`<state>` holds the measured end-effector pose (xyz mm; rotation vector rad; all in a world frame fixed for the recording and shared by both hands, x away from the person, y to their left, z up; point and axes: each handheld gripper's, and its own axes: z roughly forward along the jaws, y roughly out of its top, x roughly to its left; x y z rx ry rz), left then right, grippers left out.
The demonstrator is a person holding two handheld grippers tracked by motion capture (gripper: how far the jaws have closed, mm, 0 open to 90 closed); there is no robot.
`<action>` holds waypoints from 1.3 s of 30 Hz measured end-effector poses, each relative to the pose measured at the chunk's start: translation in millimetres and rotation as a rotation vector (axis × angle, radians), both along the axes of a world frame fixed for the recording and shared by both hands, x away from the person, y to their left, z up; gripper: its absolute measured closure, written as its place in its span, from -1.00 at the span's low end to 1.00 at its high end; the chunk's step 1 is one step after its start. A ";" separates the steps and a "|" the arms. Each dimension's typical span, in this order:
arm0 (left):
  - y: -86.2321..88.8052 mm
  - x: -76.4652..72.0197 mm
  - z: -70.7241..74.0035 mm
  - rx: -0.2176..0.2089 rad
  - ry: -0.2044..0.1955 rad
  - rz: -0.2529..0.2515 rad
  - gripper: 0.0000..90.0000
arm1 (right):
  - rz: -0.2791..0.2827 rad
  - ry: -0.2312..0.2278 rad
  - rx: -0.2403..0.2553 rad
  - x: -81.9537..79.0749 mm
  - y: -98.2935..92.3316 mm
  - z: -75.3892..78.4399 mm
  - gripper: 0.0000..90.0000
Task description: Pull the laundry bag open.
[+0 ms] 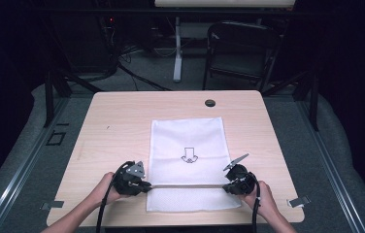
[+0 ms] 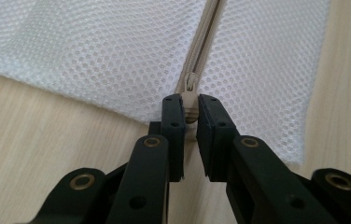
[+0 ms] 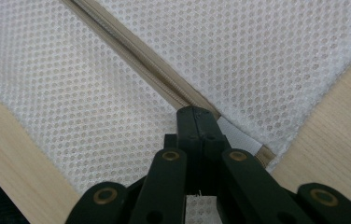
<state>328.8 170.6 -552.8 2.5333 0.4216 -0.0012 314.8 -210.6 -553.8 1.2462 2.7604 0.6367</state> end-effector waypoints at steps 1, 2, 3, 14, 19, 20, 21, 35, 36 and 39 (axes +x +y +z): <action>-0.6 -0.6 0.5 0.010 -0.006 -0.001 0.81 | -0.008 0.000 0.005 -0.1 0.2 -0.4 1.00; -0.5 -0.4 0.4 0.016 -0.009 -0.004 0.81 | -0.005 0.001 0.003 0.2 0.1 -0.3 1.00; 0.4 0.1 0.1 0.008 -0.004 0.000 0.81 | -0.005 0.002 0.003 0.3 0.0 -0.2 1.00; 9.4 -1.7 0.3 0.017 -0.011 0.007 0.81 | -0.001 0.003 0.002 0.1 -0.6 0.0 1.00; 19.3 -2.7 -0.7 0.039 -0.014 0.024 0.81 | -0.003 0.002 0.003 0.0 -0.6 -0.2 1.00; 23.4 -2.9 -1.1 0.028 -0.012 0.034 0.81 | -0.004 0.003 0.003 0.0 -0.5 -0.1 1.00; 26.3 -2.7 -0.9 0.006 0.003 0.036 0.81 | -0.003 0.003 0.002 0.0 -0.4 0.0 1.00; 26.1 -3.7 0.6 -0.047 0.008 0.051 0.76 | 0.015 -0.020 -0.001 -1.1 -0.1 -0.3 0.89; 26.8 -2.7 2.2 -0.063 0.024 0.051 0.64 | 0.027 -0.009 0.026 -1.0 -0.4 -0.5 0.70; 27.2 -2.3 8.8 -0.082 0.026 0.073 0.39 | 0.042 -0.022 0.016 -3.8 3.5 4.5 0.53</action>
